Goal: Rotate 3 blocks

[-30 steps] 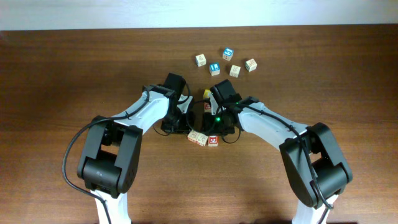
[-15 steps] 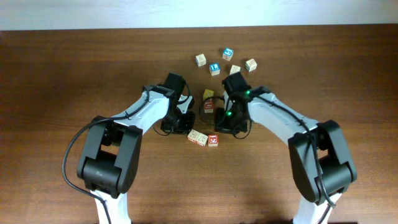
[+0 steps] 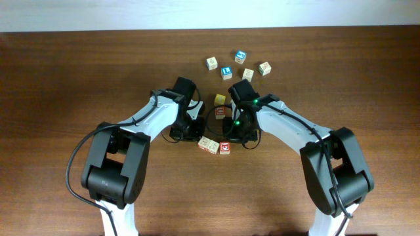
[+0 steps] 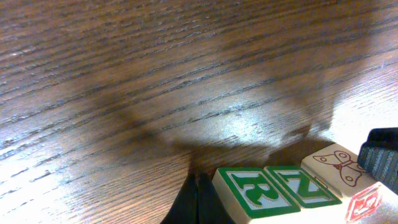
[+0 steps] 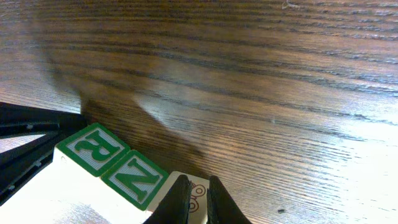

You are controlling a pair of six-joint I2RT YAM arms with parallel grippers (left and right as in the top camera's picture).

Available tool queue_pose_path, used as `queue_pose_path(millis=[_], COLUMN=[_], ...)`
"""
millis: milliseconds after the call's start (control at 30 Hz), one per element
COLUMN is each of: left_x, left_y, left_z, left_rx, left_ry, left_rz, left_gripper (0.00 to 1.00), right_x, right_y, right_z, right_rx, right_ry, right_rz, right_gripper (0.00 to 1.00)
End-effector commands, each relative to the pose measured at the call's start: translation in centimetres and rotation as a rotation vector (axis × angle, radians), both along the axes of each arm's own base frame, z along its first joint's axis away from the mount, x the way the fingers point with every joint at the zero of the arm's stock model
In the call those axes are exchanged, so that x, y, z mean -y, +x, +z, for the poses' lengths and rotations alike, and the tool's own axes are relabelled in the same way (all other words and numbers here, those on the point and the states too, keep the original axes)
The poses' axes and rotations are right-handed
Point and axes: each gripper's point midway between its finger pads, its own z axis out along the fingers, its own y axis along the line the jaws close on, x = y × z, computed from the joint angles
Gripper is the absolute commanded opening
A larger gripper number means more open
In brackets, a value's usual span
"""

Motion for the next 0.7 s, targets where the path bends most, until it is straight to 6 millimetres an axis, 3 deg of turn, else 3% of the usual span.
queue_pose_path(millis=[0,667], left_x=[-0.1,-0.1], left_y=[-0.1,-0.1], left_z=[0.3,0.3], left_rx=[0.014,0.014], left_ry=[0.013,0.013], left_rz=[-0.002,-0.002], left_gripper=[0.00,0.00], right_x=[0.3,-0.8], right_y=[-0.6,-1.8], right_z=[-0.7,-0.5], right_rx=[-0.024,-0.076], right_ry=[-0.026,0.003], right_rz=[-0.010,-0.025], right_gripper=[0.12,0.11])
